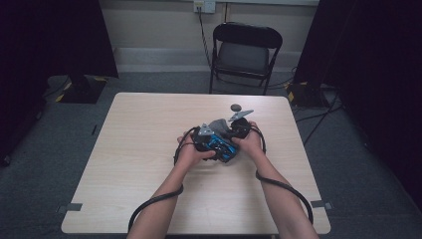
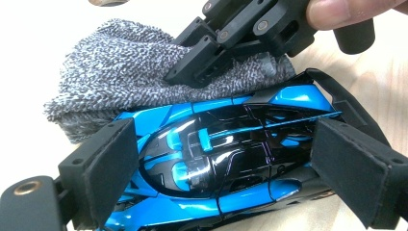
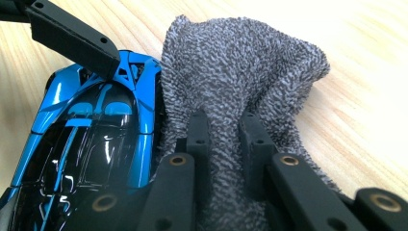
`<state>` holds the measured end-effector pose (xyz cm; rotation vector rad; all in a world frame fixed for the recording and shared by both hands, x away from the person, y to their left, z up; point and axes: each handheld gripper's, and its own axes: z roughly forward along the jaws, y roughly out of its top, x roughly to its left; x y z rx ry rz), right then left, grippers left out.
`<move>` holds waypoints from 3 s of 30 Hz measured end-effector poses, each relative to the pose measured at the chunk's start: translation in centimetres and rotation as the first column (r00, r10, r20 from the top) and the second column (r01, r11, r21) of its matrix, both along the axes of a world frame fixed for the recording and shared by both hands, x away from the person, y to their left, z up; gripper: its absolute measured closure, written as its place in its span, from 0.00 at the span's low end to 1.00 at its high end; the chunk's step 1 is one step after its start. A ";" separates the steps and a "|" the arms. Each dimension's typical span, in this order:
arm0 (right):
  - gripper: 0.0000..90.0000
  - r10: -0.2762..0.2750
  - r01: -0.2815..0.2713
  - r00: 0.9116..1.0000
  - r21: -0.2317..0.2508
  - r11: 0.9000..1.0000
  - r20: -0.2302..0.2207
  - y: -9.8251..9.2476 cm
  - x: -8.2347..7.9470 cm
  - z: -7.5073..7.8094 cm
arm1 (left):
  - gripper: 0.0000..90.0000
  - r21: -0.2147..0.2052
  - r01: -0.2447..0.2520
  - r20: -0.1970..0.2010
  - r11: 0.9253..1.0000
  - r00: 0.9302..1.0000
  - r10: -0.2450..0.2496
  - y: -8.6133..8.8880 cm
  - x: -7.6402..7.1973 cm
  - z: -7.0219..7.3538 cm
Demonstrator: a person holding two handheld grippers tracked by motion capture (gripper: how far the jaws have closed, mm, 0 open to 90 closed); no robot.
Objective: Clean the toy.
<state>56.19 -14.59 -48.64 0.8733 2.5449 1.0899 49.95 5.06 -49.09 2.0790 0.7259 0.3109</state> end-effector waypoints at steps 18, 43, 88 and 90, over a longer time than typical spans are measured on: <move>0.86 0.038 -0.038 0.999 -0.002 0.999 -0.020 -1.3 -0.3 0.1 | 0.11 0.003 0.000 0.000 1.000 1.000 0.000 0.0 0.1 0.0; 0.86 0.027 -0.026 0.999 0.035 0.999 -0.030 -3.6 -1.8 -0.1 | 0.11 0.011 0.005 -0.006 1.000 1.000 -0.005 0.0 0.1 0.1; 0.86 0.007 -0.006 0.999 0.038 0.999 -0.040 -7.4 -5.1 0.0 | 0.11 0.019 0.004 -0.009 1.000 1.000 -0.003 -0.1 0.1 0.2; 0.86 0.008 -0.007 0.999 0.039 0.999 -0.039 -7.7 -5.3 0.0 | 0.11 0.018 0.003 -0.010 1.000 1.000 -0.003 -0.1 0.1 0.2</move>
